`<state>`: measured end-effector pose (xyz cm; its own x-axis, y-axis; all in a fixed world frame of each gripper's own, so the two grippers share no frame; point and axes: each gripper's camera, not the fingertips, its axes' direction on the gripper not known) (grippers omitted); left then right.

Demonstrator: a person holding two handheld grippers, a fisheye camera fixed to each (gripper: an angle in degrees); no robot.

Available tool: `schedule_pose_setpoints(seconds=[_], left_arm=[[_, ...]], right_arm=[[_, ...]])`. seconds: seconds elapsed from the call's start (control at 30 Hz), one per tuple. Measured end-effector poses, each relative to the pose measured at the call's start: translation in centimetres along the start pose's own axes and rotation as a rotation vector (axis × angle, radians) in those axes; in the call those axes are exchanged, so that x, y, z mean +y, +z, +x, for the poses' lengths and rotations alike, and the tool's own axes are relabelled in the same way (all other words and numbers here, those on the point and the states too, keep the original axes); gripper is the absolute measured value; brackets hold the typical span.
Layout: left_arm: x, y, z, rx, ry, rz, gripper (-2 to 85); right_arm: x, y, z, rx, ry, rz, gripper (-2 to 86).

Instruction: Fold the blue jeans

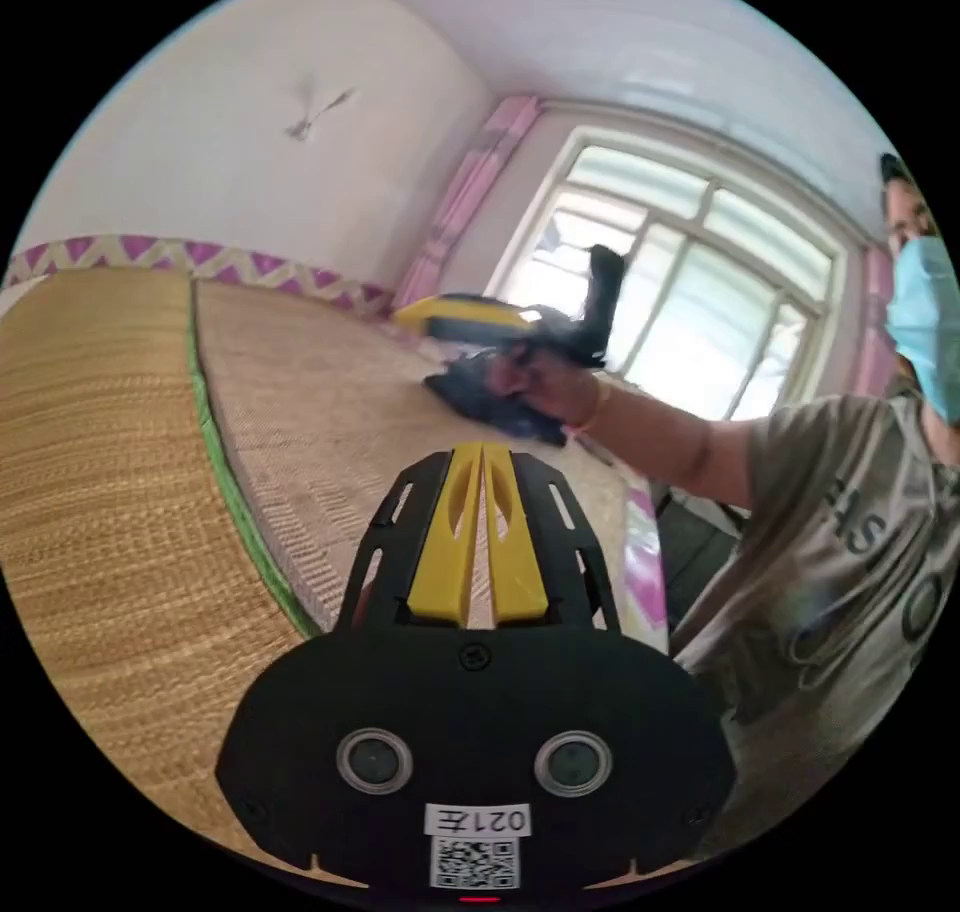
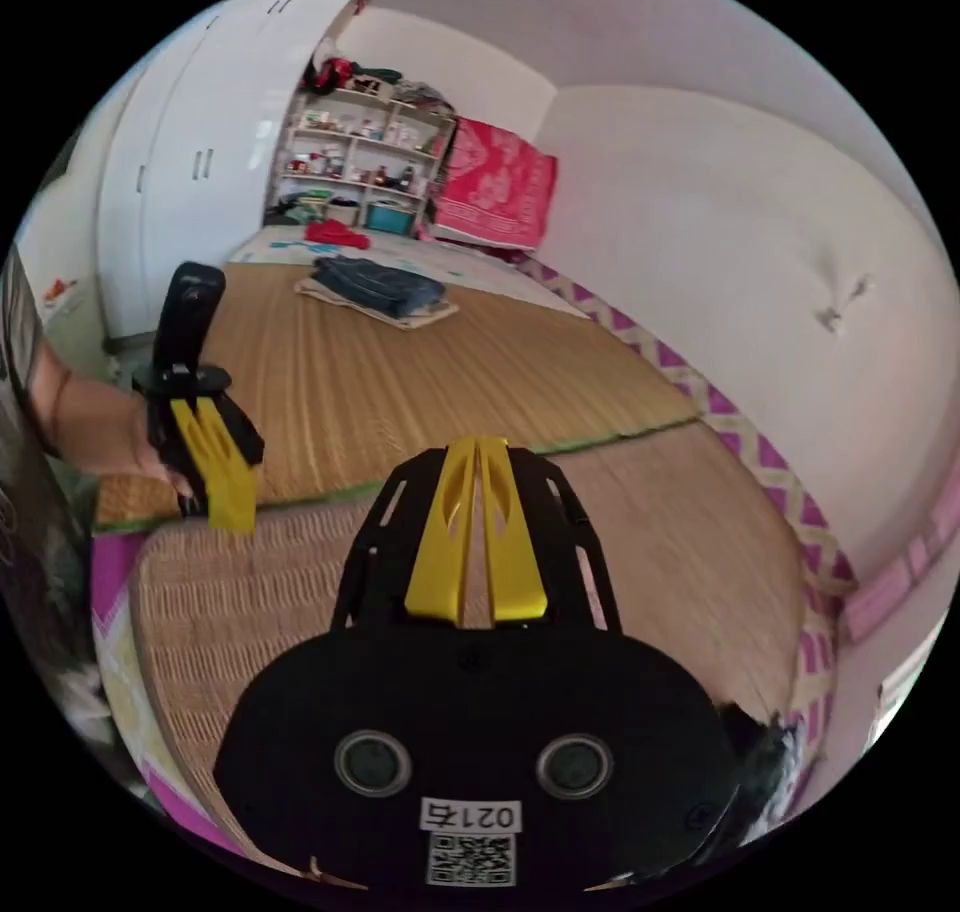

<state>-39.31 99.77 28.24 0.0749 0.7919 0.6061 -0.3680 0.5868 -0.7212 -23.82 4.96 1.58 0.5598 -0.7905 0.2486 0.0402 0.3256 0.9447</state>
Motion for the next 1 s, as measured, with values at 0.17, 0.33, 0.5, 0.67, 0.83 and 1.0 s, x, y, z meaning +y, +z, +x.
schedule_pose_setpoints(seconds=[0.17, 0.33, 0.5, 0.67, 0.83, 1.0], left_arm=[[-1.8, -8.0, 4.4, 0.248, 0.164, 0.191, -1.0], [-1.8, -18.5, 5.6, 0.444, 0.173, 0.464, -0.9], [0.6, -29.4, 2.4, 0.496, 0.053, 0.839, -1.0], [2.4, -37.7, 1.6, 0.487, 0.057, 1.053, -1.0], [3.1, -42.4, 0.8, 0.502, 0.022, 1.144, -1.0], [4.9, -44.5, -1.8, 0.418, -0.16, 1.204, -1.0]], right_arm=[[-19.7, 10.8, -4.2, -0.18, -0.098, -0.015, 7.5], [-36.4, 18.7, -10.5, -0.249, -0.255, -0.01, 9.0], [-51.7, 27.1, -18.6, -0.175, -0.485, -0.067, 11.1], [-66.0, 34.3, -25.4, -0.116, -0.619, -0.073, 11.5], [-76.4, 37.3, -28.1, -0.136, -0.633, -0.073, 10.7], [-83.3, 40.7, -28.9, -0.143, -0.638, -0.145, 12.5]])
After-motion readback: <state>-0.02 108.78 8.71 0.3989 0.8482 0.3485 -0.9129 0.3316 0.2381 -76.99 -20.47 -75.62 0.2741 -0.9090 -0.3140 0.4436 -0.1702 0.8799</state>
